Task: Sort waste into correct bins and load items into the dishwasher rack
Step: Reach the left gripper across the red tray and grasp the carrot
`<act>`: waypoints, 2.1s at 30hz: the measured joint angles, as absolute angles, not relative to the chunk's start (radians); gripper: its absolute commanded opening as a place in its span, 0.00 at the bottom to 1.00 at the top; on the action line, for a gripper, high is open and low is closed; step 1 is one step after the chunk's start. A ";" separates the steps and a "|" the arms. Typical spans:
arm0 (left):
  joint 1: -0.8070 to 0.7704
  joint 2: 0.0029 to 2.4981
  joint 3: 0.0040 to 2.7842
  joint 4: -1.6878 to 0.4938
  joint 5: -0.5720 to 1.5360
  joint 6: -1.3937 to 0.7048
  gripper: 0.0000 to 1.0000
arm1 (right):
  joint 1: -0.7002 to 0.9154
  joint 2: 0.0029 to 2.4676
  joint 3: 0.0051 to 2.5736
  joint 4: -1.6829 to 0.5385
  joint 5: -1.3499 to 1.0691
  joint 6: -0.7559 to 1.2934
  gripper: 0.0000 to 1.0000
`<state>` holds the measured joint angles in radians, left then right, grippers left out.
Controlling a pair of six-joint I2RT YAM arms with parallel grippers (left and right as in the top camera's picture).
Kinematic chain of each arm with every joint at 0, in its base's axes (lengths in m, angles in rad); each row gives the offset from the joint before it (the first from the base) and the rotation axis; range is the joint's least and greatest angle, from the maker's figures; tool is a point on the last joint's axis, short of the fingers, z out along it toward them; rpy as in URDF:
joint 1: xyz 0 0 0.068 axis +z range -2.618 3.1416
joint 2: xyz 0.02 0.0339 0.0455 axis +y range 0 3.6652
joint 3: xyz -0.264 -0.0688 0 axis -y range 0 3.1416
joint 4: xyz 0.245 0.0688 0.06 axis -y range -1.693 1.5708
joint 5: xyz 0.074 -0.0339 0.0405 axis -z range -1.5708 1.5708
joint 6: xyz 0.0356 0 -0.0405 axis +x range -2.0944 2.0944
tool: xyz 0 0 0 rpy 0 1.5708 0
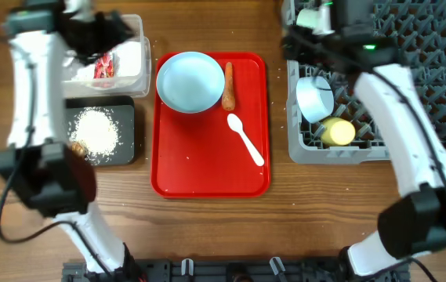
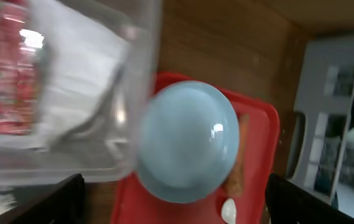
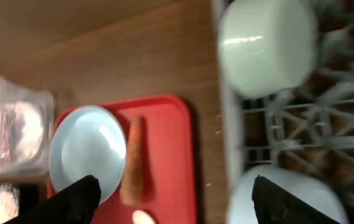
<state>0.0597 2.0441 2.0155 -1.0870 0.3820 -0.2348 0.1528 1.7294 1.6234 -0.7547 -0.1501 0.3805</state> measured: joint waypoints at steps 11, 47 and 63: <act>-0.525 2.254 2.015 -0.956 0.100 -0.278 0.90 | 0.046 1.722 1.623 -0.852 -0.157 0.342 0.82; -0.616 2.400 2.015 -0.897 -0.184 -0.436 0.82 | 0.046 1.722 1.623 -0.922 -0.157 0.259 0.82; -0.706 2.400 2.015 -0.895 -0.360 -0.436 0.86 | 0.046 1.722 1.623 -0.931 -0.157 0.255 0.83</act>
